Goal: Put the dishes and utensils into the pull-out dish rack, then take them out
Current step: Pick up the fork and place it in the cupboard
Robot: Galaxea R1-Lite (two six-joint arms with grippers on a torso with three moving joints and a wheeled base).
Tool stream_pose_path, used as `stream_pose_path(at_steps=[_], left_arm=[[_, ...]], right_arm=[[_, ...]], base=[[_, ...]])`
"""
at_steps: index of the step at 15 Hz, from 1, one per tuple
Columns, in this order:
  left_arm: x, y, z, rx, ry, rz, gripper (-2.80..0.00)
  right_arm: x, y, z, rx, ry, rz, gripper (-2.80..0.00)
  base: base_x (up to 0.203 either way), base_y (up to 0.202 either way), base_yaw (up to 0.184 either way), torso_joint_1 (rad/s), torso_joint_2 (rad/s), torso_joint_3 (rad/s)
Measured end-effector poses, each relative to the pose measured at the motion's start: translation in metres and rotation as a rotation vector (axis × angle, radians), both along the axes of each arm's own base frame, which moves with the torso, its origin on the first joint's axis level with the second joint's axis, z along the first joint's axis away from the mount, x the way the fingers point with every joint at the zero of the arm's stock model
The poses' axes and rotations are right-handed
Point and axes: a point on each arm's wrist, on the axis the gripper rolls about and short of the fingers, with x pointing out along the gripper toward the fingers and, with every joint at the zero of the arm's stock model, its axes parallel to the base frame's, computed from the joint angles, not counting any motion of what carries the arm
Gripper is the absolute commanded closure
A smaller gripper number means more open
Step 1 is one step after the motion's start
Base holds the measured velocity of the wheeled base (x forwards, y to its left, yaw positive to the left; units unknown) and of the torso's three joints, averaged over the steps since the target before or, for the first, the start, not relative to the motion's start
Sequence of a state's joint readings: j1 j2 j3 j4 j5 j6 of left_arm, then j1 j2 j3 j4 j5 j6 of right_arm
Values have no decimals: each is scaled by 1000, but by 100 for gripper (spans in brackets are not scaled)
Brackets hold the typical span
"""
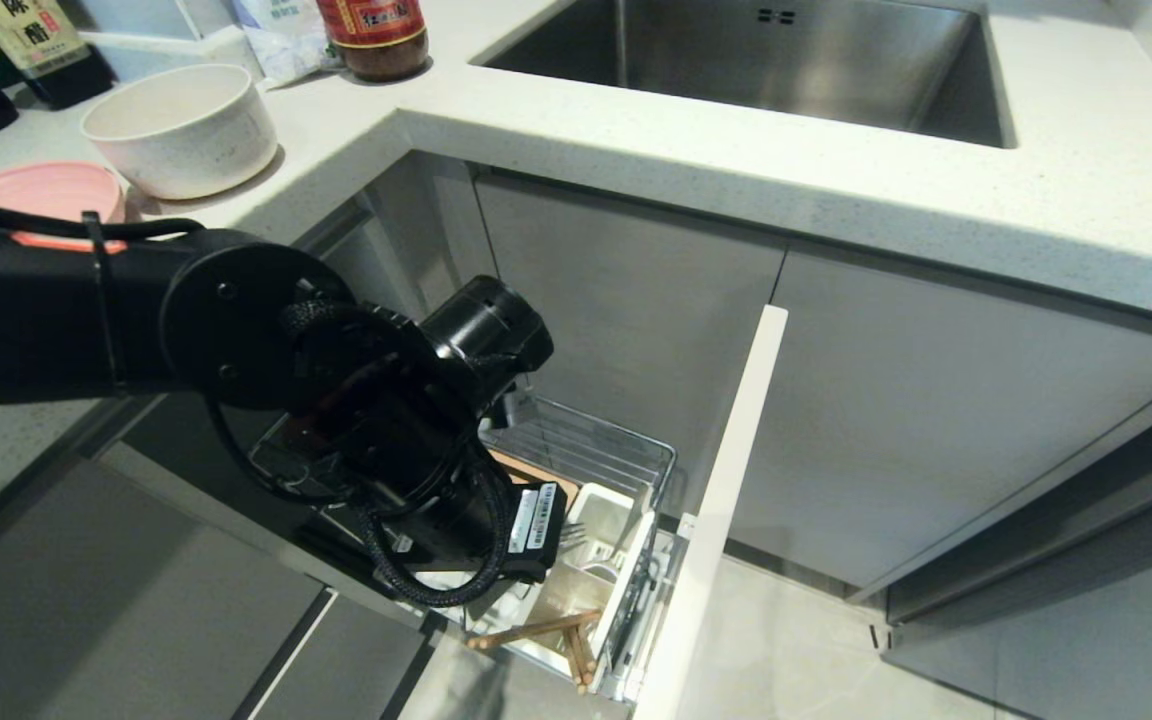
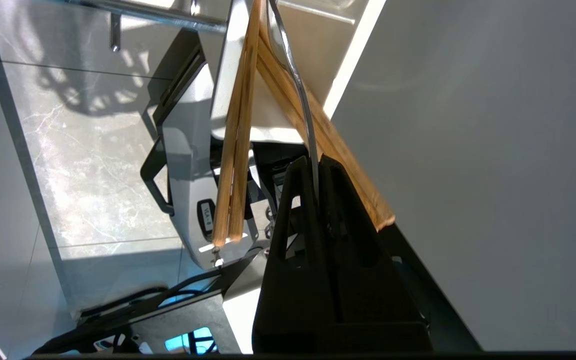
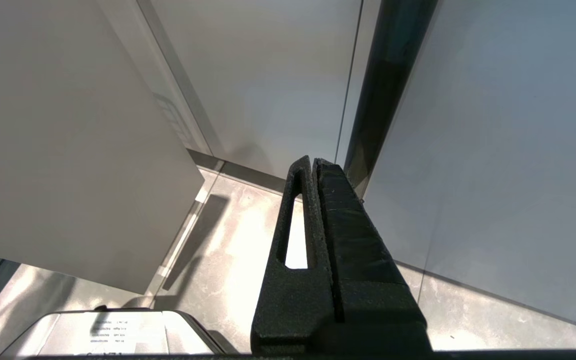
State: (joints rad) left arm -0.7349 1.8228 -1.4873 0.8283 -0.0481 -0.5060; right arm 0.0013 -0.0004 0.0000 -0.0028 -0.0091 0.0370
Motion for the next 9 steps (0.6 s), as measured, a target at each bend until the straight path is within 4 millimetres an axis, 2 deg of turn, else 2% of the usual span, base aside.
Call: stream_pose_path(at_steps=[9], left_arm=[[22, -24, -14, -24, 45, -27, 0]], right_arm=[[0, 0, 0, 0, 0, 0, 0]], base=[[0, 0, 0, 0, 0, 0]])
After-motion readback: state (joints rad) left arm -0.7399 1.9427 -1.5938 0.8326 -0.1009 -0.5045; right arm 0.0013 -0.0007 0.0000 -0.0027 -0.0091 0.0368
